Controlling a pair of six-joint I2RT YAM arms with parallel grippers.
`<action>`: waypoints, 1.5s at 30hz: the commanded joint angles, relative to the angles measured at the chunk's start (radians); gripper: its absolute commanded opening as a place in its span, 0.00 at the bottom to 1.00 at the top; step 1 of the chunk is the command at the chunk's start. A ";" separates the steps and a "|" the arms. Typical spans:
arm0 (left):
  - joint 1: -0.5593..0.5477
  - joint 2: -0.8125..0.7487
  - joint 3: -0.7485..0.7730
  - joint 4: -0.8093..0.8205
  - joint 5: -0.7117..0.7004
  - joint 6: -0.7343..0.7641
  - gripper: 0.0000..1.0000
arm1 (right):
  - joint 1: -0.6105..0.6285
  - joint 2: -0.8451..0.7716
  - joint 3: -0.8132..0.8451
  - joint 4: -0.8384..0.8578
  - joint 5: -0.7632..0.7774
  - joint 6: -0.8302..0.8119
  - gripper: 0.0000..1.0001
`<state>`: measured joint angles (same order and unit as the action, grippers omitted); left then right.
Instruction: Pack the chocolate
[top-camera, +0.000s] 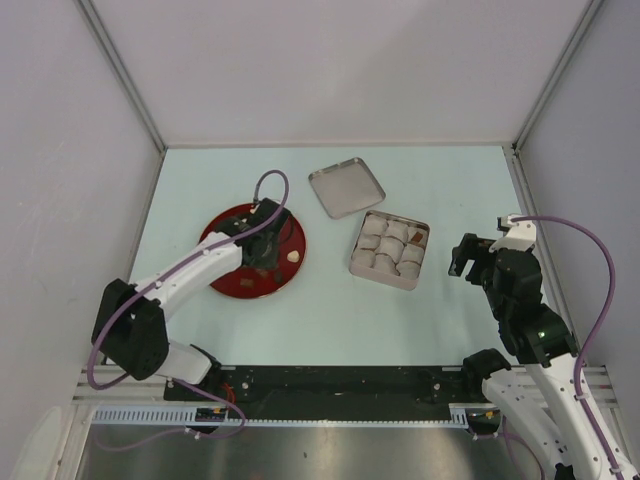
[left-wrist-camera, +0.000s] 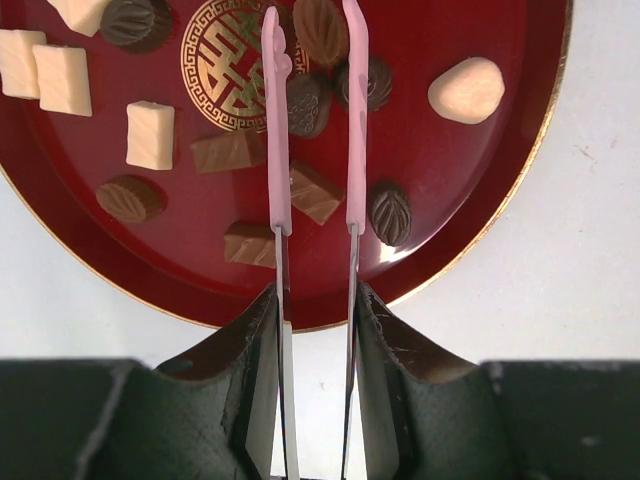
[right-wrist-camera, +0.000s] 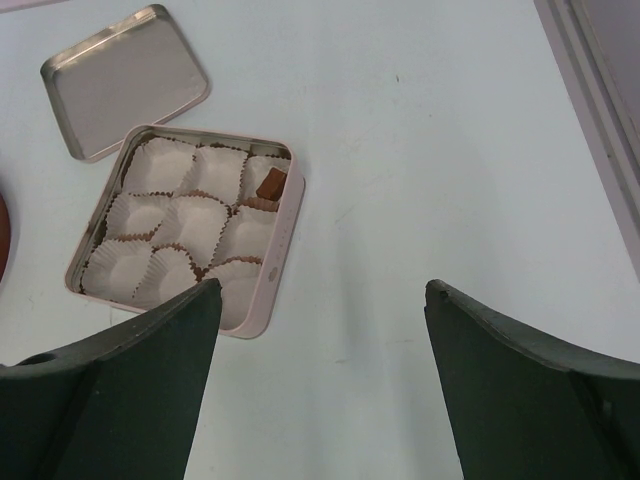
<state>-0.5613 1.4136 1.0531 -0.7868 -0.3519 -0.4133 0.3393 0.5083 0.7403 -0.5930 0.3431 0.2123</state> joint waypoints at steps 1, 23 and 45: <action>0.014 0.021 0.035 0.031 0.005 0.019 0.36 | 0.006 -0.013 0.001 0.033 0.020 -0.001 0.87; 0.021 0.047 0.031 0.014 0.001 0.014 0.28 | 0.004 -0.011 0.001 0.035 0.016 -0.004 0.87; -0.009 -0.139 0.114 0.067 0.119 0.108 0.10 | 0.004 -0.016 0.001 0.033 0.016 -0.005 0.87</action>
<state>-0.5499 1.3396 1.1034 -0.7959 -0.3161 -0.3489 0.3393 0.5018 0.7403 -0.5930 0.3431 0.2123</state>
